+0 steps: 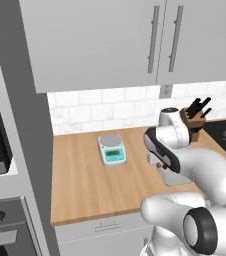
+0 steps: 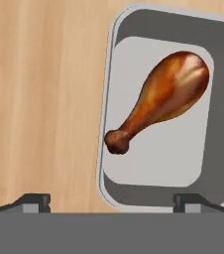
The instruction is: Take the meat container that has the chicken drumstick and place it on the second highest rack of the freezer. Then take the vegetable container that has the tomato and avocado and place it on the highest rack of the freezer.
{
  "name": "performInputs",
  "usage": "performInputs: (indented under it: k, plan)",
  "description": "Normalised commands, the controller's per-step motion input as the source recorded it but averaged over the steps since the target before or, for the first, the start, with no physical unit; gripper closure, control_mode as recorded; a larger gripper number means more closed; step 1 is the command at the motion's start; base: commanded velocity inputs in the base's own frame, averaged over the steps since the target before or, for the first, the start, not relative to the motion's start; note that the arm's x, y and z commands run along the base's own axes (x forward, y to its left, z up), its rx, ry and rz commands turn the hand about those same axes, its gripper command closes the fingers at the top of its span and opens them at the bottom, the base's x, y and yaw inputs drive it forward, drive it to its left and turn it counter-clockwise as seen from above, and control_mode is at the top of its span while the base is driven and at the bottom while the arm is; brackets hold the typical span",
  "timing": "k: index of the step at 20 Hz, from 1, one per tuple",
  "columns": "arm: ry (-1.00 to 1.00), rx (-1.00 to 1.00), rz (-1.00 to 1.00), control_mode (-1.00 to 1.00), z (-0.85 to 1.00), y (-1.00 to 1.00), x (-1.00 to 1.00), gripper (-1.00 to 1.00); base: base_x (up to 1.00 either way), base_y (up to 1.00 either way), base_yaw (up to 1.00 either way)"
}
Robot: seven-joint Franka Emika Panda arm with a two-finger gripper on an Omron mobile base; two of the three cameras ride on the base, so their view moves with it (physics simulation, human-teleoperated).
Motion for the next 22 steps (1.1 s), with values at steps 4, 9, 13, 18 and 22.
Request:
performInputs:
  k: [4,9,13,18,22]
  plan:
    - [0.18,0.00,0.00,-1.00,-0.86,0.00,0.09,-1.00,0.00,0.00,0.00]
    - [0.08,0.00,0.00,-1.00,-0.70,0.00,0.00,-1.00,0.00,0.00,0.00]
    - [0.00,0.00,0.00,-1.00,-0.35,-0.04,0.01,-1.00,0.00,0.00,0.00]
    - [-0.02,0.00,0.00,-1.00,-0.47,0.00,0.04,-1.00,0.00,0.00,0.00]
    - [-0.04,0.00,0.00,-1.00,-0.69,0.00,0.00,-1.00,0.00,0.00,0.00]
